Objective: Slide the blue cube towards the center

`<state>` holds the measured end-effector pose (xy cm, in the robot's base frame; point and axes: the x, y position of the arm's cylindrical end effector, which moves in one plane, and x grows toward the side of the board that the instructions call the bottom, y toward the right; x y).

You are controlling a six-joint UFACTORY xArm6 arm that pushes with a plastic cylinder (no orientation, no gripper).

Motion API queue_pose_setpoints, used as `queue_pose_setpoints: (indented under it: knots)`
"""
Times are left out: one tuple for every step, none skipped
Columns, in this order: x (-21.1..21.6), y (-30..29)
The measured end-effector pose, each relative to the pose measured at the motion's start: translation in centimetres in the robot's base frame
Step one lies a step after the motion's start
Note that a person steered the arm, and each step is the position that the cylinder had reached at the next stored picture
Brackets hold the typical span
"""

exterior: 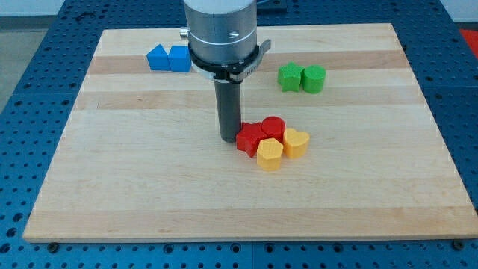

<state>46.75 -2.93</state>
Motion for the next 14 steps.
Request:
queue_pose_setpoints:
  knots:
    - [0.3,0.3]
    - [-0.5,-0.8]
    - [-2.5,-3.7]
    - [-6.1,-8.5]
    - [-9.8,-14.3]
    - [-13.1,-20.0]
    - [-17.7,-23.1]
    - [-21.8,-21.5]
    - [-23.4,-14.9]
    - [-23.9,-9.2]
    - [-23.1,-8.7]
    - [-22.2,-9.4]
    - [-20.0,-9.5]
    - [-17.6,-9.5]
